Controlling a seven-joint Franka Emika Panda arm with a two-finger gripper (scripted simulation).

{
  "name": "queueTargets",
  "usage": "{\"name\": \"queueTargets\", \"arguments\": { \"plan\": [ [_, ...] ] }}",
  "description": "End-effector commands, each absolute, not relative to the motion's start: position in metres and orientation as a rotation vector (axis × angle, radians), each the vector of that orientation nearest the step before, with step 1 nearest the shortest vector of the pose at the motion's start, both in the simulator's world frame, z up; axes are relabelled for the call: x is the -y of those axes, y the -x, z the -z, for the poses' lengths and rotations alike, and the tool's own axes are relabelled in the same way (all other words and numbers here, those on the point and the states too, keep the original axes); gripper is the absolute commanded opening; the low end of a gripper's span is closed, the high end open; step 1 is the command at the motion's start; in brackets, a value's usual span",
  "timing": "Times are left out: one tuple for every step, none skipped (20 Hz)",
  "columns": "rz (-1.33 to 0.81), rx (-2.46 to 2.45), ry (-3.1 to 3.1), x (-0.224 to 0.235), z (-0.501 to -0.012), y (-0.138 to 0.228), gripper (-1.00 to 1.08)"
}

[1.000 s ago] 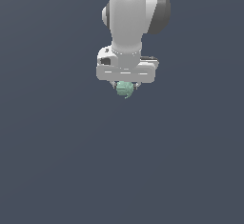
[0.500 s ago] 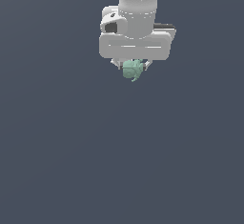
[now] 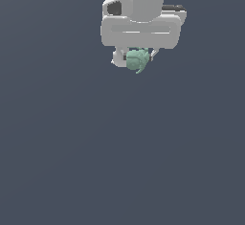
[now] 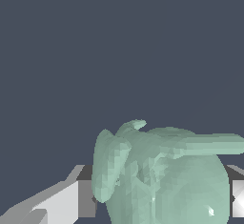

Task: Pick up the object and move it to a goal position.

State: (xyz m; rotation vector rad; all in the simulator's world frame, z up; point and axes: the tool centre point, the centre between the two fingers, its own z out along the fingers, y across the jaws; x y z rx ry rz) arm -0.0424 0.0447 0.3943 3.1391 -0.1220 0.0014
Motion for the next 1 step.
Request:
{"name": "queueTargets", "arguments": {
  "plan": [
    [0.0, 0.122, -3.139, -0.0452, -0.3965, 0.0422, -1.0]
  ]
}}
